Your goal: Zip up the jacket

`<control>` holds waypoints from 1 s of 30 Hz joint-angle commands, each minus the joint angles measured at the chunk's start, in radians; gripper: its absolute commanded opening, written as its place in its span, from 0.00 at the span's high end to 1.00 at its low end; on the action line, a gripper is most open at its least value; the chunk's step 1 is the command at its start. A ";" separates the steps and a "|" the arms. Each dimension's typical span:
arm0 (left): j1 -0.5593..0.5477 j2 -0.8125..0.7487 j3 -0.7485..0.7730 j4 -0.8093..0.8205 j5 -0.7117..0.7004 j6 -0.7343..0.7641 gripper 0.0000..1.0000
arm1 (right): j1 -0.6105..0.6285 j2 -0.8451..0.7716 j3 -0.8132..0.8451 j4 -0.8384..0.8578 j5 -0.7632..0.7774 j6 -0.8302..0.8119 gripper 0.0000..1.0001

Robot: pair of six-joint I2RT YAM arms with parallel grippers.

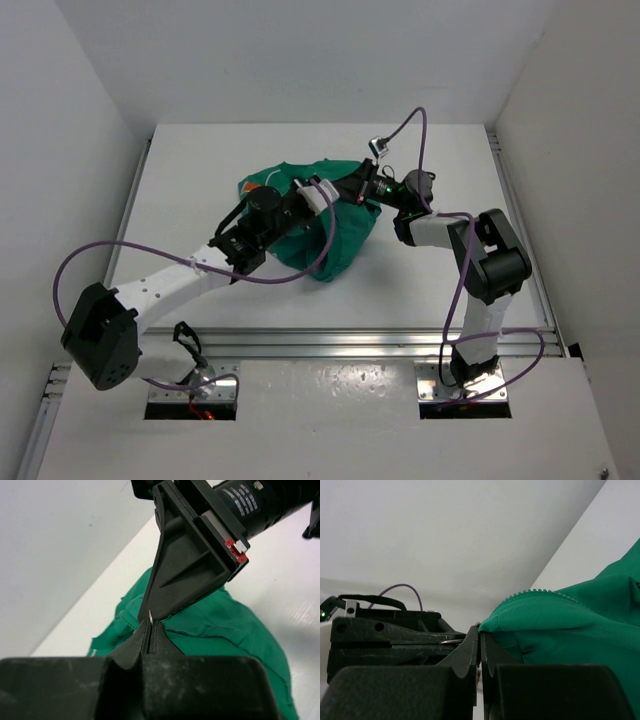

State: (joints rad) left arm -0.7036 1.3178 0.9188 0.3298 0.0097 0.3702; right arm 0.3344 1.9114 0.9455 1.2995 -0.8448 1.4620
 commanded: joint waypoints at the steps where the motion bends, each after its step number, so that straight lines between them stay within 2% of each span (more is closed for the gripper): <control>1: 0.056 -0.026 0.086 0.015 0.013 -0.145 1.00 | -0.008 -0.014 0.004 0.142 -0.036 -0.029 1.00; 7: 0.104 -0.006 0.121 -0.020 0.071 -0.218 1.00 | -0.008 -0.017 0.004 0.141 -0.037 -0.031 1.00; 12: 0.124 0.014 0.164 -0.055 0.125 -0.269 0.96 | -0.015 -0.020 -0.002 0.142 -0.040 -0.034 1.00; 14: 0.135 0.014 0.164 -0.055 0.150 -0.281 0.96 | -0.014 -0.020 -0.002 0.142 -0.043 -0.037 1.00; 16: 0.135 0.014 0.164 -0.055 0.160 -0.281 1.00 | -0.014 -0.018 0.001 0.142 -0.043 -0.034 1.00; 21: 0.154 0.032 0.173 -0.077 0.220 -0.294 1.00 | -0.012 -0.023 0.001 0.141 -0.054 -0.043 1.00; 30: 0.164 0.086 0.154 -0.057 0.187 -0.336 1.00 | -0.012 -0.046 -0.017 0.141 -0.105 -0.071 1.00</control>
State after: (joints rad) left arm -0.5659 1.3888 1.0443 0.2115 0.2134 0.0624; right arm 0.3202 1.9106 0.9386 1.2980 -0.8978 1.4265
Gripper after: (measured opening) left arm 0.010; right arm 0.003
